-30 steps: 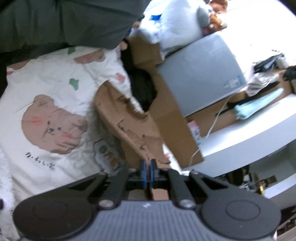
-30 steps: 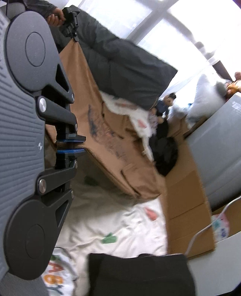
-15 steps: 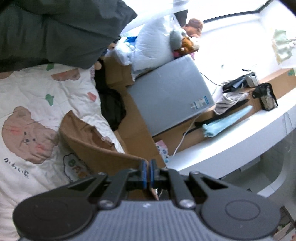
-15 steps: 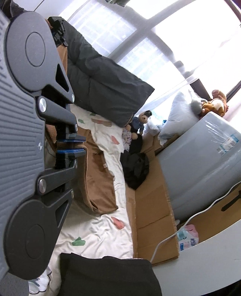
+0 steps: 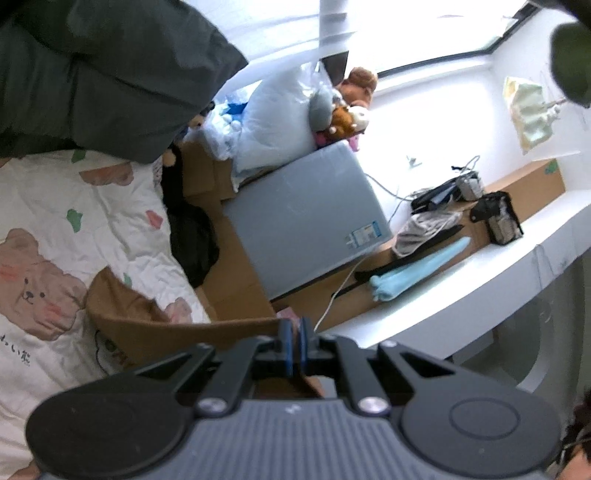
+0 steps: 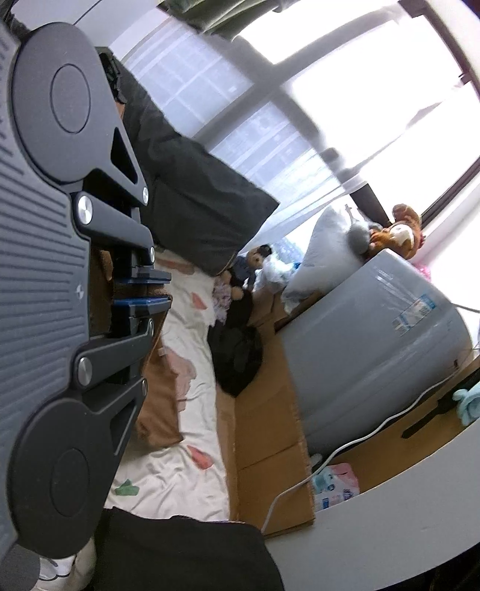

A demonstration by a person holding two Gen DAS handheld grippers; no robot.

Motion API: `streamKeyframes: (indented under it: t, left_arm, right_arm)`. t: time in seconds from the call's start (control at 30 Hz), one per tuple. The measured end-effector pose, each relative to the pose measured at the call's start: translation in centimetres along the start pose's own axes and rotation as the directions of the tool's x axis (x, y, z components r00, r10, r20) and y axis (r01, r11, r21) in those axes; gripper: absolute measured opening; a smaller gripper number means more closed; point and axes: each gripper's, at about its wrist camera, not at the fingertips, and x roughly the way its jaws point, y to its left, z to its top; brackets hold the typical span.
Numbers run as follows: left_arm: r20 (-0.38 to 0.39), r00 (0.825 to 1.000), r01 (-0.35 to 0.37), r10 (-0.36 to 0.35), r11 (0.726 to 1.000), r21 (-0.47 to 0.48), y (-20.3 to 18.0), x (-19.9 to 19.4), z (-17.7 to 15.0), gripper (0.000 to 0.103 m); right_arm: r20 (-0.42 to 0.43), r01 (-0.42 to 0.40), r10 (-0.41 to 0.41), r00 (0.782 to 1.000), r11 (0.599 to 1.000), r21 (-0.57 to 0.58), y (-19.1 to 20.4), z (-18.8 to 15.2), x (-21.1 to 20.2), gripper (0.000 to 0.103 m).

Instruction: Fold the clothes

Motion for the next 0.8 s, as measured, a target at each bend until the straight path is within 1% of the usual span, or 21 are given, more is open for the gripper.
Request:
streamKeyframes:
  t: [0.17, 0.3, 0.4, 0.43, 0.6, 0.67, 0.7, 0.8]
  left_arm:
    - [-0.006, 1.0, -0.02, 0.02, 1.0, 0.011, -0.8, 0.0, 0.5, 0.004]
    - [-0.006, 0.999, -0.048, 0.048, 0.999, -0.017, 0.4, 0.5, 0.4, 0.004]
    - [-0.028, 0.994, -0.111, 0.11, 0.993, -0.044, 1.9, 1.4, 0.3, 0.004]
    - [-0.033, 0.993, -0.118, 0.116, 0.992, -0.05, 2.2, 1.6, 0.3, 0.004]
    - [-0.093, 0.979, -0.193, 0.184, 0.975, -0.107, 5.5, 3.5, 0.2, 0.004]
    - [-0.123, 0.969, -0.227, 0.212, 0.966, -0.125, 6.5, 4.1, 0.1, 0.004]
    - [-0.143, 0.962, -0.249, 0.231, 0.961, -0.121, 6.9, 4.5, 0.0, 0.004]
    - [-0.18, 0.949, -0.283, 0.26, 0.952, -0.115, 7.9, 5.5, 0.0, 0.004]
  right_arm:
    - [0.011, -0.004, 0.004, 1.0, 0.999, -0.046, 1.3, 1.2, -0.7, 0.008]
    - [0.0, 0.001, -0.001, 1.0, 0.999, -0.054, 1.1, 1.1, -0.5, 0.008]
    - [-0.025, 0.024, -0.025, 0.999, 0.999, -0.028, -0.1, 0.6, 0.3, 0.008]
    - [-0.035, 0.033, -0.033, 0.999, 0.999, -0.02, -0.6, 0.3, 0.6, 0.008]
    - [-0.088, 0.068, -0.066, 0.994, 0.997, 0.025, -2.9, -1.1, 2.9, 0.008]
    - [-0.109, 0.089, -0.084, 0.991, 0.995, 0.045, -3.9, -1.5, 3.7, 0.008]
    - [-0.119, 0.1, -0.093, 0.989, 0.994, 0.054, -4.4, -1.7, 4.1, 0.008]
    - [-0.141, 0.122, -0.109, 0.984, 0.989, 0.081, -5.8, -2.5, 5.0, 0.008]
